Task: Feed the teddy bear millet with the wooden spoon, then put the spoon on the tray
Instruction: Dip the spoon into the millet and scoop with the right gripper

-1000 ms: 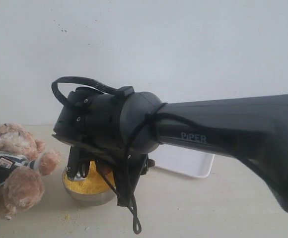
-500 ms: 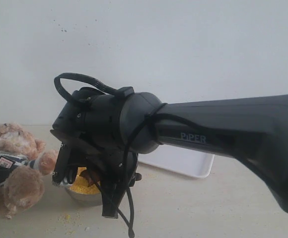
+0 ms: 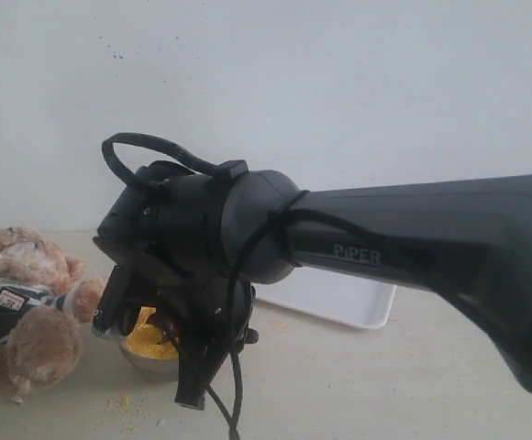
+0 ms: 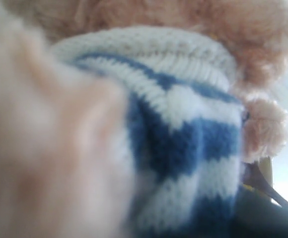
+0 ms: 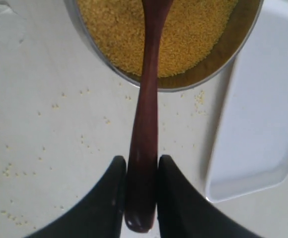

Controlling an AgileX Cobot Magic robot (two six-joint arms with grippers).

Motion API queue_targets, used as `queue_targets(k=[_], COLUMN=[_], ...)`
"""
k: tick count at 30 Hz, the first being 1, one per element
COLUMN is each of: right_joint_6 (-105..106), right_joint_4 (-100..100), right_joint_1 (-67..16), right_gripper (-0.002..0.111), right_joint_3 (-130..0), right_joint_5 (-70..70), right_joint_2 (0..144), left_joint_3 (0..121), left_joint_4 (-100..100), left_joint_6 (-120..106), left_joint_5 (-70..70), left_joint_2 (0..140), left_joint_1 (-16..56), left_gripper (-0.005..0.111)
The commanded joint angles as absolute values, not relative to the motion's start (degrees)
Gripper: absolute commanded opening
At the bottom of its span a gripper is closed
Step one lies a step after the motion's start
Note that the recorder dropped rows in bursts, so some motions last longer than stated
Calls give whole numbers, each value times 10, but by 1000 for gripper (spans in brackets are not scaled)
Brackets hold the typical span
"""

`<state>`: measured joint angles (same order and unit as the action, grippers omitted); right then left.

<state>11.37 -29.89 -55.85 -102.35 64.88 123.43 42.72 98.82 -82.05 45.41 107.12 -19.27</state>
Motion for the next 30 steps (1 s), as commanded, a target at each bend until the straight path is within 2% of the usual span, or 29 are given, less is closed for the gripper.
queue_targets(k=[1, 7, 24, 30], right_joint_6=[113, 109, 101, 66], right_joint_4=[-244, -191, -172, -202], right_joint_1=[-535, -504, -485, -485], right_gripper=[0, 0, 0, 0], right_joint_3=[-1027, -1027, -1030, -1030], right_joint_5=[643, 646, 678, 637], right_joint_2=[1230, 1227, 1201, 1190], left_joint_3=[430, 430, 430, 430], left_joint_4=[999, 999, 996, 999], left_joint_6=[-826, -826, -828, -835], left_joint_5=[470, 470, 470, 473], left_joint_2=[1071, 1071, 1071, 1071], left_joint_1=[-194, -194, -194, -194], left_gripper=[4, 4, 4, 4])
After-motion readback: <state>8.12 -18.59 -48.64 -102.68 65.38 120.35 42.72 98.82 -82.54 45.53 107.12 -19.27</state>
